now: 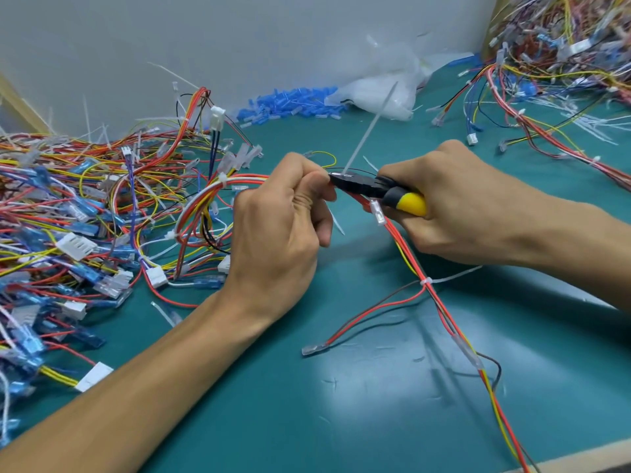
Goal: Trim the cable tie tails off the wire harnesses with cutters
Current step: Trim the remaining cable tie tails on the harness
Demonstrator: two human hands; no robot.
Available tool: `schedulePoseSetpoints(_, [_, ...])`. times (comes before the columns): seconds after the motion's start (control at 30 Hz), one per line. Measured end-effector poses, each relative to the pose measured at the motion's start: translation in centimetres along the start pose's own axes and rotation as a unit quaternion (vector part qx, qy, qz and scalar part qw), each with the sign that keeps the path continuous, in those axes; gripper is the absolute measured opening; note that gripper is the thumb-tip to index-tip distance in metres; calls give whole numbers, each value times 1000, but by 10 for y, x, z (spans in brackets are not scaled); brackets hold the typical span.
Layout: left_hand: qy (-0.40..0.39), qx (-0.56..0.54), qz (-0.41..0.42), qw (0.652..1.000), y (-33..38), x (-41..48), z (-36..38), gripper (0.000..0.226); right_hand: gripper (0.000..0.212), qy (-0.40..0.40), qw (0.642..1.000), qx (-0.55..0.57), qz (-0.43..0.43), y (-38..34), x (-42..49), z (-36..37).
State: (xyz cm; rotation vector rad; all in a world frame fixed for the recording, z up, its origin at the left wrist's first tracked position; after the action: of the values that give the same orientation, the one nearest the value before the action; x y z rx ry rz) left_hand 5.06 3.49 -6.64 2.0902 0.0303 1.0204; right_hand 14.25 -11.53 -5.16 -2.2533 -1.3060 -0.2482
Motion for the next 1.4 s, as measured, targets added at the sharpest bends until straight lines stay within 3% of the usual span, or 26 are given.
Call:
schedulePoseSetpoints(0.13, [-8, -4, -3, 1000, 0, 0, 1, 26, 16, -12, 1000, 6, 2, 4, -1, 1])
schedulePoseSetpoints(0.37, [-5, -24, -6, 1000, -3, 1, 1, 26, 23, -14, 999, 51, 1, 3, -2, 4])
schedulePoseSetpoints(0.5, [5, -50, -17, 999, -4, 3, 0, 27, 46, 53, 992, 98, 52, 15, 3, -6])
schedulePoseSetpoints(0.73, [18, -93, -46, 994, -5, 5, -5, 26, 47, 135, 978, 124, 96, 31, 9, -28])
schedulePoseSetpoints(0.9, [46, -73, -52, 995, -6, 5, -7, 25, 49, 90, 963, 235, 94, 27, 6, -26])
schedulePoseSetpoints(1.0, [81, -71, -87, 990, -15, 11, -11, 25, 41, -14, 946, 316, 68, 10, 0, -13])
schedulePoseSetpoints(1.1, [112, -84, -104, 985, -21, 14, -16, 25, 43, -75, 973, 217, 10, -4, -4, 2])
schedulePoseSetpoints(1.17, [123, -92, -101, 983, -21, 13, -18, 25, 30, -72, 979, 191, 11, -3, -4, 5])
schedulePoseSetpoints(1.27, [140, -107, -88, 980, -16, 12, -22, 20, 22, -22, 983, 180, 42, 11, -1, 1])
schedulePoseSetpoints(1.33, [139, -122, -51, 981, -7, 11, -24, 3, 25, 25, 981, 182, 57, 19, 2, -5])
schedulePoseSetpoints(1.4, [111, -111, -3, 988, 4, 9, -20, 19, 28, 61, 980, 184, 50, 19, 3, -10])
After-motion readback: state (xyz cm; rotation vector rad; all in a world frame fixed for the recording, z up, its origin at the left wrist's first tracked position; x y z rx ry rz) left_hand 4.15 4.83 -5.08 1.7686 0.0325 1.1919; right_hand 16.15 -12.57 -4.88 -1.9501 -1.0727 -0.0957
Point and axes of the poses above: each hand's wrist, its own x-axis towards the middle knuckle, its own z-axis out of the palm, y = z × x, the point moved 6 cm from there along x, towards the middle knuckle, and after that the axes turned 6 degrees about y, right-handed, at the moved point
